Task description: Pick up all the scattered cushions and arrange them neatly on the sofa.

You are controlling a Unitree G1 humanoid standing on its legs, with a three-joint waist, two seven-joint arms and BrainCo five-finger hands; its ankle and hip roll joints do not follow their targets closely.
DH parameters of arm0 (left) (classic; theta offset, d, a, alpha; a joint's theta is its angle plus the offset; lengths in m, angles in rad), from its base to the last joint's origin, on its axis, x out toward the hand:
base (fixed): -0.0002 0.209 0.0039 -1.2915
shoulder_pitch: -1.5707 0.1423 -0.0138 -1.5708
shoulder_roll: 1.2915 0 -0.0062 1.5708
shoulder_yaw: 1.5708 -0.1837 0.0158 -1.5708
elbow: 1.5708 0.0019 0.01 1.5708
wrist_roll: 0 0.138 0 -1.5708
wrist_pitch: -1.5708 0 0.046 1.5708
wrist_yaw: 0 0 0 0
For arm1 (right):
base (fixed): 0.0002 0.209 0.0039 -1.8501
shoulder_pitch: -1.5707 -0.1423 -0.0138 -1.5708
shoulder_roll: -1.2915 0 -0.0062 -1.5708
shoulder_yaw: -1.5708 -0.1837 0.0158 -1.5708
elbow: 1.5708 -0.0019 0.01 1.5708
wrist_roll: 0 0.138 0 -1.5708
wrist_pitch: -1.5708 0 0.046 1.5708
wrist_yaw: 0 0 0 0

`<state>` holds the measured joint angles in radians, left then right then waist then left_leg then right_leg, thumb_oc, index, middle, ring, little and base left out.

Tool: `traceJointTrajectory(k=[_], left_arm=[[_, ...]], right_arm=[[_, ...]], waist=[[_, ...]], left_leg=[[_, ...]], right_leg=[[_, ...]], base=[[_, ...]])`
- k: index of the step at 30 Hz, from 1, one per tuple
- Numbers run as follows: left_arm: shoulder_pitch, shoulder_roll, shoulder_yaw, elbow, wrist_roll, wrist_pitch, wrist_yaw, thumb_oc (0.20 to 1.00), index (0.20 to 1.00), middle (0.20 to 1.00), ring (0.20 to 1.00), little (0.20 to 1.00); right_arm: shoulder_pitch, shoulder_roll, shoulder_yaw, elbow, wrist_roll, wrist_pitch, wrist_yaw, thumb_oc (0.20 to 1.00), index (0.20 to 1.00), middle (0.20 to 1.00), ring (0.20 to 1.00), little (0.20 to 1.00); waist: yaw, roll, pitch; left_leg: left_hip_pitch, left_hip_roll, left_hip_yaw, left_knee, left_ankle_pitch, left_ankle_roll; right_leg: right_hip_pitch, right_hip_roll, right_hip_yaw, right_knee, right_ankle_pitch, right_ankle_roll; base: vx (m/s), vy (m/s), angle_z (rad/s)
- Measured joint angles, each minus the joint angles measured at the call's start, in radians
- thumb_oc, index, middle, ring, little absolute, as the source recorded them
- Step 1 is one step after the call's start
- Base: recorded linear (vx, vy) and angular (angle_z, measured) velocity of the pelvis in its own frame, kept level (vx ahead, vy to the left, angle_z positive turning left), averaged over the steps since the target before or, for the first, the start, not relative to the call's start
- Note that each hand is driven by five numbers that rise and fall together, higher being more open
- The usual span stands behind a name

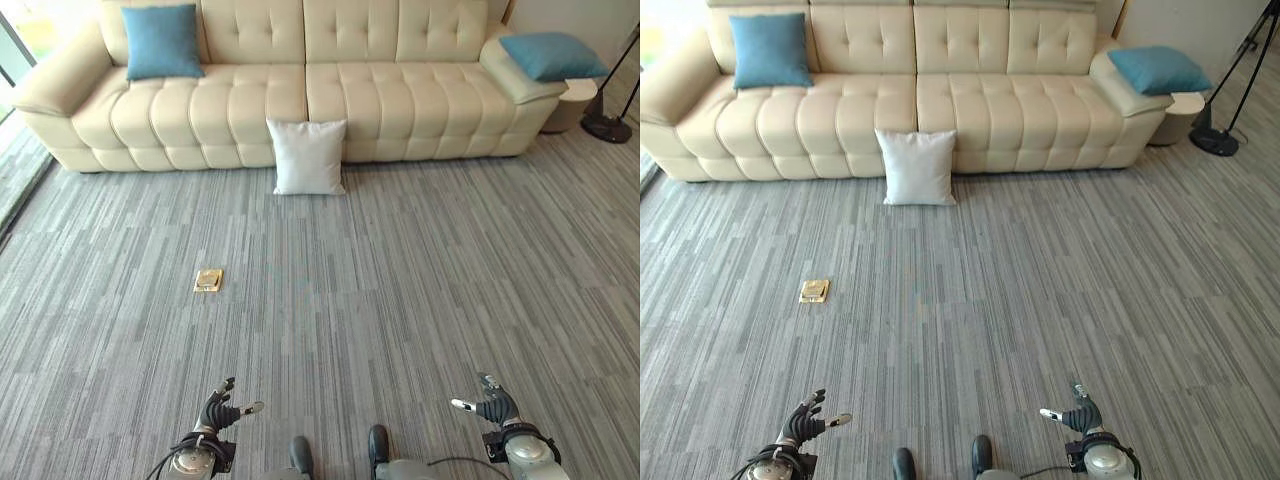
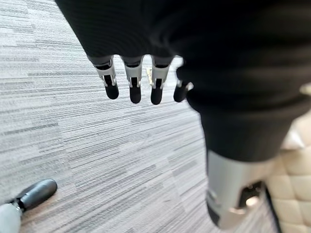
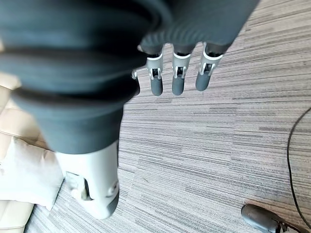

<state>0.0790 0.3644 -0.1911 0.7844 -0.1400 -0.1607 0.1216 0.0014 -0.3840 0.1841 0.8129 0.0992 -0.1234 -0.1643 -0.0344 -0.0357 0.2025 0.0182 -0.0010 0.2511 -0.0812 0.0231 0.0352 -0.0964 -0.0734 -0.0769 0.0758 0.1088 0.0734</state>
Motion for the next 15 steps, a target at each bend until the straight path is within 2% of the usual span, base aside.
traceJointTrajectory(k=[1, 2, 3, 4, 5, 6, 8, 9, 11, 12, 13, 14, 15], left_arm=[[-0.008, 0.002, -0.001, 0.003, -0.002, 0.0, 0.0, 1.0, 1.0, 1.0, 1.0, 1.0], [-0.02, 0.004, 0.002, 0.001, -0.004, -0.002, 0.002, 1.0, 1.0, 1.0, 1.0, 1.0], [-0.031, 0.002, 0.008, 0.003, -0.009, -0.002, 0.007, 1.0, 1.0, 1.0, 1.0, 1.0], [-0.036, 0.002, 0.005, 0.003, -0.01, -0.001, 0.008, 1.0, 1.0, 1.0, 1.0, 1.0], [-0.037, 0.005, 0.004, 0.003, -0.01, -0.002, 0.008, 1.0, 1.0, 1.0, 1.0, 1.0], [-0.042, 0.005, 0.004, 0.005, -0.011, -0.002, 0.01, 1.0, 1.0, 1.0, 1.0, 1.0], [-0.042, 0.001, -0.003, 0.024, -0.011, -0.002, 0.009, 1.0, 1.0, 1.0, 1.0, 1.0], [-0.044, -0.007, -0.002, 0.044, -0.011, -0.001, 0.009, 1.0, 1.0, 1.0, 1.0, 1.0], [-0.04, -0.024, -0.001, 0.065, -0.011, 0.0, 0.01, 1.0, 1.0, 1.0, 1.0, 1.0], [-0.031, -0.029, -0.002, 0.063, -0.011, 0.002, 0.009, 1.0, 1.0, 1.0, 1.0, 1.0], [-0.013, -0.034, -0.001, 0.06, -0.01, 0.0, 0.009, 1.0, 1.0, 1.0, 1.0, 1.0], [0.006, -0.058, -0.007, 0.064, -0.01, 0.001, 0.006, 1.0, 1.0, 1.0, 1.0, 1.0], [0.014, -0.075, -0.014, 0.065, -0.01, 0.0, 0.002, 1.0, 1.0, 1.0, 1.0, 1.0]], right_arm=[[-0.023, -0.003, 0.002, -0.001, 0.0, 0.0, -0.001, 1.0, 1.0, 1.0, 1.0, 1.0], [-0.022, -0.001, 0.004, -0.006, 0.0, 0.0, 0.0, 1.0, 1.0, 1.0, 1.0, 1.0], [-0.022, 0.002, 0.005, -0.011, 0.0, 0.001, 0.0, 1.0, 1.0, 1.0, 1.0, 1.0], [-0.016, 0.002, 0.007, -0.03, 0.0, 0.001, 0.001, 1.0, 1.0, 1.0, 1.0, 1.0], [-0.012, 0.002, 0.011, -0.045, 0.0, 0.001, 0.001, 1.0, 1.0, 1.0, 1.0, 1.0], [-0.013, 0.002, 0.011, -0.057, 0.0, 0.001, 0.001, 1.0, 1.0, 1.0, 1.0, 1.0], [-0.01, 0.002, 0.012, -0.069, 0.0, 0.0, 0.001, 1.0, 1.0, 1.0, 1.0, 1.0], [-0.01, 0.002, 0.011, -0.076, 0.0, 0.0, 0.001, 1.0, 1.0, 1.0, 1.0, 1.0], [-0.009, 0.002, 0.011, -0.076, 0.0, 0.001, 0.001, 1.0, 1.0, 1.0, 1.0, 1.0], [-0.004, 0.003, 0.01, -0.076, 0.0, 0.0, 0.002, 1.0, 1.0, 1.0, 1.0, 1.0], [0.02, -0.005, 0.01, -0.079, -0.001, 0.0, 0.002, 1.0, 1.0, 1.0, 1.0, 1.0], [0.051, -0.024, -0.007, -0.084, 0.0, 0.002, 0.004, 1.0, 1.0, 1.0, 1.0, 1.0], [0.079, -0.046, -0.009, -0.082, -0.001, 0.003, 0.005, 1.0, 1.0, 1.0, 1.0, 1.0]], waist=[[0.004, 0.015, 0.022], [-0.004, 0.011, 0.03], [-0.006, 0.015, 0.044], [-0.012, 0.006, 0.048], [-0.014, 0.014, 0.052], [-0.014, -0.001, 0.057], [-0.017, 0.001, 0.058], [-0.022, 0.004, 0.06], [-0.022, 0.009, 0.068], [-0.023, 0.011, 0.068], [-0.031, 0.013, 0.062], [-0.059, 0.049, 0.048], [-0.074, 0.078, 0.029]], left_leg=[[0.009, 0.011, -0.004, -0.005, 0.001, 0.01], [0.022, -0.006, -0.023, 0.001, -0.001, 0.031], [0.032, -0.019, -0.028, 0.001, -0.005, 0.042], [0.038, -0.027, -0.038, 0.001, -0.012, 0.052], [0.034, -0.038, -0.047, 0.001, -0.016, 0.057], [0.039, -0.045, -0.049, 0.001, -0.019, 0.061], [0.041, -0.057, -0.067, 0.001, -0.031, 0.068], [0.049, -0.062, -0.076, 0.001, -0.037, 0.071], [0.08, -0.065, -0.081, 0.011, -0.077, 0.054], [0.107, -0.067, -0.079, 0.012, -0.071, 0.048], [0.154, -0.072, -0.105, 0.012, -0.125, 0.038], [0.193, -0.034, -0.177, 0.036, -0.189, -0.004], [0.196, -0.002, -0.199, 0.086, -0.197, -0.037]], right_leg=[[-0.068, -0.007, -0.013, 0.14, -0.031, 0.033], [-0.12, -0.023, -0.018, 0.263, -0.055, 0.076], [-0.17, -0.04, -0.003, 0.361, -0.095, 0.097], [-0.201, -0.04, 0.017, 0.403, -0.141, 0.09], [-0.226, -0.039, 0.016, 0.356, -0.156, 0.089], [-0.236, -0.041, -0.004, 0.287, -0.156, 0.081], [-0.251, -0.038, -0.041, 0.165, -0.142, 0.072], [-0.257, -0.037, -0.054, 0.103, -0.119, 0.073], [-0.26, -0.039, -0.091, -0.006, -0.071, 0.078], [-0.249, -0.042, -0.116, -0.036, -0.056, 0.072], [-0.258, -0.057, -0.116, -0.009, -0.041, 0.077], [-0.222, -0.036, -0.111, 0.064, -0.022, 0.036], [-0.204, -0.007, -0.111, 0.094, -0.016, 0.018]], base=[[0.15, 0.137, -0.13], [0.17, 0.106, 0.07], [0.17, 0.043, 0.26], [0.18, 0.008, 0.3], [0.2, -0.012, 0.32], [0.22, -0.025, 0.29], [0.3, -0.066, 0.27], [0.27, -0.08, 0.27], [0.2, -0.067, 0.19], [0.55, -0.231, 0.28], [0.76, -0.362, 0.86], [0.62, -0.348, 1.17], [0.37, -0.271, 1.1]])
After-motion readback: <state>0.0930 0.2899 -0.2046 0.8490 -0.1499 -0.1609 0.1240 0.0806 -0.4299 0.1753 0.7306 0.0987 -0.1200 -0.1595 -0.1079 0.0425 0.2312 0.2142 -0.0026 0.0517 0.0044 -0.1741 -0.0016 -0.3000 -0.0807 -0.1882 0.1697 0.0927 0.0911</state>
